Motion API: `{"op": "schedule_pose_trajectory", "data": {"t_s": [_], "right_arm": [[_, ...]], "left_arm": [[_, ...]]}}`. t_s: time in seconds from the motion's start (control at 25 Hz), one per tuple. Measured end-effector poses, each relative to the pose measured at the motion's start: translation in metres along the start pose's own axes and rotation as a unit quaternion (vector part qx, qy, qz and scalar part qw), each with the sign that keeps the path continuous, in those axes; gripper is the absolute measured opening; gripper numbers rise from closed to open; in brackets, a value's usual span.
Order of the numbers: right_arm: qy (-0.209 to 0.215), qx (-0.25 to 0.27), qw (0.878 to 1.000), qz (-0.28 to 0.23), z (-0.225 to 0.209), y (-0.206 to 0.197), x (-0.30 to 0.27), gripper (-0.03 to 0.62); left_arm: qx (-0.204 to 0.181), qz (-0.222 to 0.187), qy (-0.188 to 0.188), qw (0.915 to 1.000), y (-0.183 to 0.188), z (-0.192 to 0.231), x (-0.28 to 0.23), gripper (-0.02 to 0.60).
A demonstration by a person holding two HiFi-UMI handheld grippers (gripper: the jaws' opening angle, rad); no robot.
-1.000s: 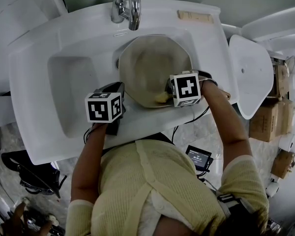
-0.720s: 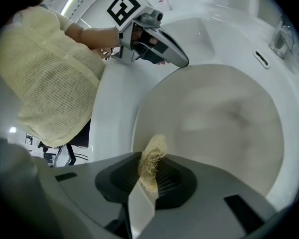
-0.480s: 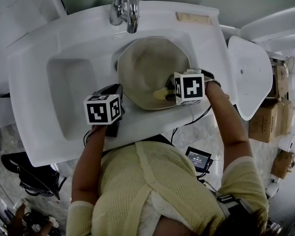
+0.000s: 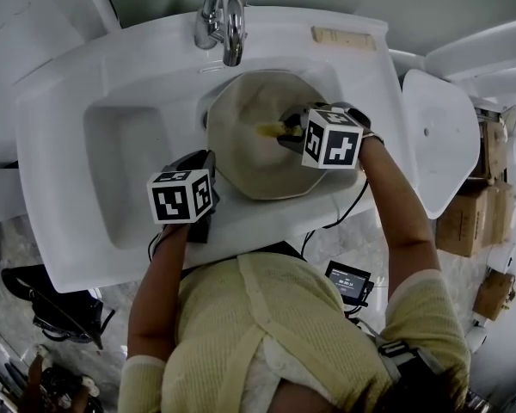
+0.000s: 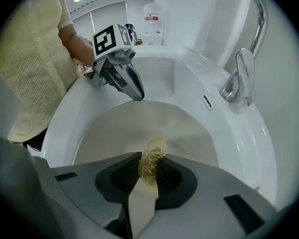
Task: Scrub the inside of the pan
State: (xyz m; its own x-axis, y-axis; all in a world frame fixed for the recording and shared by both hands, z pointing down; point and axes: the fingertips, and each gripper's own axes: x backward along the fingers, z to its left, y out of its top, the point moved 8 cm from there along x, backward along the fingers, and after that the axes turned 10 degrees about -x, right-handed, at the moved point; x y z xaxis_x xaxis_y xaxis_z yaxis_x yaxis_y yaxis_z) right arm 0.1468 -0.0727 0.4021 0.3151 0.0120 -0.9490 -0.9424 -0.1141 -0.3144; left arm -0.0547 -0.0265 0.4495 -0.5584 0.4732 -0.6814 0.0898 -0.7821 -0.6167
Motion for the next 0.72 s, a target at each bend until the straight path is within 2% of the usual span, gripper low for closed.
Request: {"op": "schedule_pose_trajectory", "data": {"t_s": [0.4, 0.72], "right_arm": [[-0.077, 0.061, 0.995, -0.017, -0.025, 0.003, -0.011, 0.083], [-0.14, 0.109, 0.984, -0.009, -0.041, -0.002, -0.015, 0.083]], "left_arm": [[0.01, -0.011, 0.008, 0.9999, 0.003, 0.001, 0.0, 0.086], [0.017, -0.016, 0.009, 0.9997, 0.008, 0.001, -0.002, 0.092]]}}
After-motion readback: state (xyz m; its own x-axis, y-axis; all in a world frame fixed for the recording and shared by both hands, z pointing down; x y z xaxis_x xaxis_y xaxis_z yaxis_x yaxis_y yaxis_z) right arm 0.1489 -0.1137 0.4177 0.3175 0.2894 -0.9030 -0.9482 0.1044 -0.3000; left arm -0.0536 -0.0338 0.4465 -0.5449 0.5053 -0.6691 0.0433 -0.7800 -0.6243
